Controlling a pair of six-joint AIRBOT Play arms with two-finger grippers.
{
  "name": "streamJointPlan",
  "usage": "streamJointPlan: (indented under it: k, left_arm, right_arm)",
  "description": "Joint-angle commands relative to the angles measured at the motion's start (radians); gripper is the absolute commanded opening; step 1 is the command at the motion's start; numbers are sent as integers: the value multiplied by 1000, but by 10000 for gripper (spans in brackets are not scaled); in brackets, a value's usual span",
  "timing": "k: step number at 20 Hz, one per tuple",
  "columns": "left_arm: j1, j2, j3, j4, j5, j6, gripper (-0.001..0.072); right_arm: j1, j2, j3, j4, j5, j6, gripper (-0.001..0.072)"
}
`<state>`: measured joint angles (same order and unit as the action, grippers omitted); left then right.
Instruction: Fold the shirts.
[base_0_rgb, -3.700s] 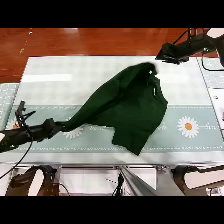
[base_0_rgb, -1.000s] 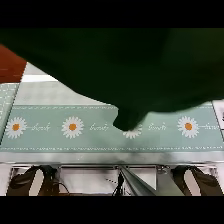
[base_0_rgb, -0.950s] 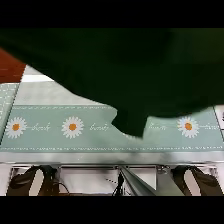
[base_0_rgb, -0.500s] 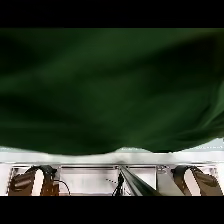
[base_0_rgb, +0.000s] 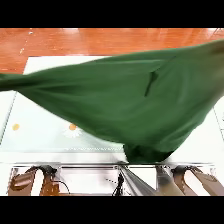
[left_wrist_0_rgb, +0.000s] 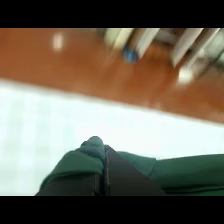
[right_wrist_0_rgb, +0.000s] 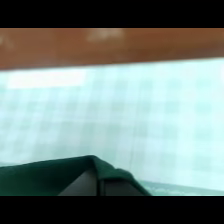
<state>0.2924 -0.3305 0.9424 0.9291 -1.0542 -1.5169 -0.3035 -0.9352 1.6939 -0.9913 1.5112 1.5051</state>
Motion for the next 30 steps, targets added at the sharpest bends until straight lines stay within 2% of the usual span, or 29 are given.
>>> streamJointPlan:
  k: [1,5,7,8,13,15,17,19,22,23,25,26,28,30]
  left_arm:
    - [0,-79,-214,-84,106,-18,27]
    - [0,-247,-343,-216,357,-13,27]
    - [0,-346,-343,-263,415,-9,27]
    - [0,-387,-343,-313,429,25,27]
    - [-82,-557,-341,-677,438,459,27]
    - [-161,-614,-341,-732,445,580,27]
    - [-234,-678,-341,-731,480,631,27]
    - [-283,-750,-340,-732,533,634,27]
    - [-290,-813,-340,-732,546,634,29]
    - [-282,-810,-338,-732,544,634,83]
    - [-238,-801,-310,-731,478,634,380]
    - [-198,-799,-283,-731,413,634,476]
    - [-100,-799,-225,-725,265,634,534]
    - [-2,-799,-187,-701,146,633,534]
  right_arm:
    - [119,-242,2,3,-22,-47,39]
    - [261,-474,2,-7,-246,-85,38]
    - [274,-542,2,-7,-354,-87,39]
    - [274,-566,2,-6,-400,-86,39]
    - [273,-608,1,-103,-525,-82,39]
    - [273,-608,1,-181,-523,-74,39]
    - [273,-608,2,-243,-511,-44,39]
    - [273,-608,1,-296,-505,2,39]
    - [273,-608,1,-301,-500,10,39]
    - [273,-608,1,-301,-497,10,39]
    - [273,-608,2,-301,-489,10,39]
    - [273,-608,1,-301,-484,10,39]
    - [273,-608,2,-302,-474,10,39]
    - [273,-608,1,-302,-472,9,40]
